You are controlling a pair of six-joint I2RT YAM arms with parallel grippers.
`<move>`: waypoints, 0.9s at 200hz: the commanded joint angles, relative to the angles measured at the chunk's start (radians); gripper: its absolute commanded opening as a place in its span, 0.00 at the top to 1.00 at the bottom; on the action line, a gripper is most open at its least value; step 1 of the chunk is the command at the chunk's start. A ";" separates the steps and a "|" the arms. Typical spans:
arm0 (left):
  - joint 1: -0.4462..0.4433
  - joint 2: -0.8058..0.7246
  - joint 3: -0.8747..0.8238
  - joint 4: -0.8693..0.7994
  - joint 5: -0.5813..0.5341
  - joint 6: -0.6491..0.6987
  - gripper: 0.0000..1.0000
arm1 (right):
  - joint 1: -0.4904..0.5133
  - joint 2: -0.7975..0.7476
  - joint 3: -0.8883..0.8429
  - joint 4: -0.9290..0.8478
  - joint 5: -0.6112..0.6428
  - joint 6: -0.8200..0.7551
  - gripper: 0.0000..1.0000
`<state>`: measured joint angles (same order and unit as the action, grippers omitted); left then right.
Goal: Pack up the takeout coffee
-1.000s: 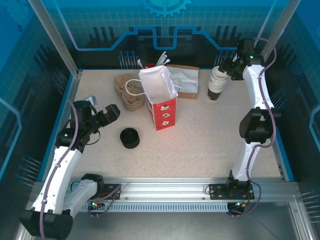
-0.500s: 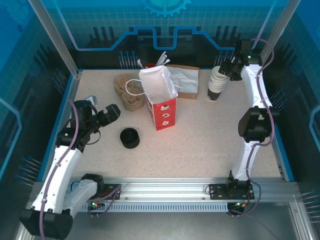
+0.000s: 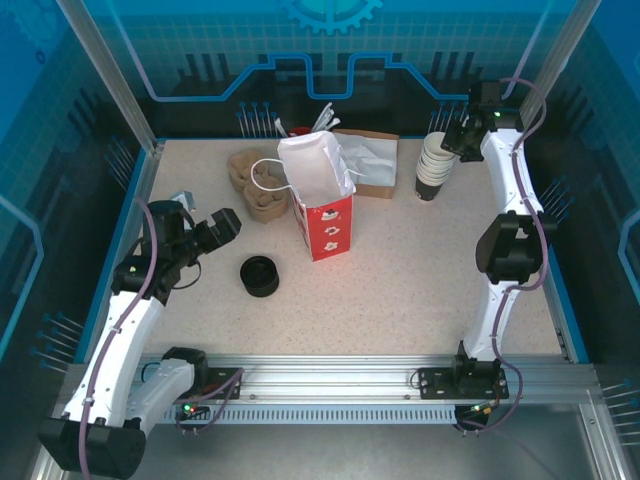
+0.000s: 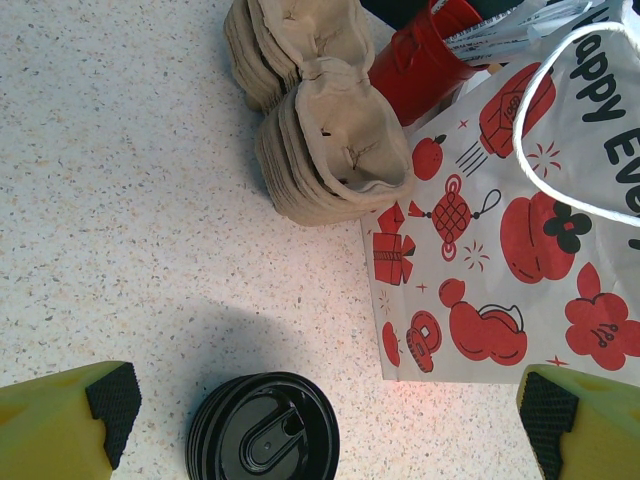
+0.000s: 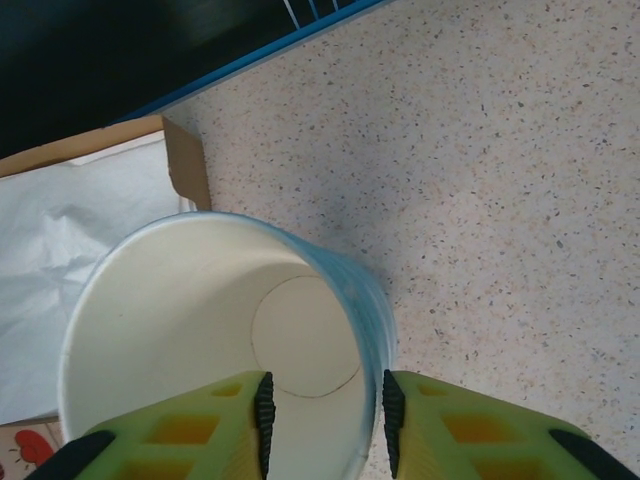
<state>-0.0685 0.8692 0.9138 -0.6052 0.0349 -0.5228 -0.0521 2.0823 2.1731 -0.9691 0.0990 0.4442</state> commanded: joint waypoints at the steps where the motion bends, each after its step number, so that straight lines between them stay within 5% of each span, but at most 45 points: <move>1: -0.004 0.001 0.014 -0.005 0.008 0.004 0.01 | 0.008 0.022 0.014 -0.022 0.024 -0.004 0.64; 180: -0.004 0.007 0.032 -0.013 0.025 -0.011 0.01 | -0.001 -0.004 0.056 -0.043 0.009 -0.027 0.97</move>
<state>-0.0685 0.8825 0.9138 -0.6052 0.0353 -0.5251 -0.0525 2.0884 2.1777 -0.9764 0.1162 0.4255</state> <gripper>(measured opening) 0.988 0.076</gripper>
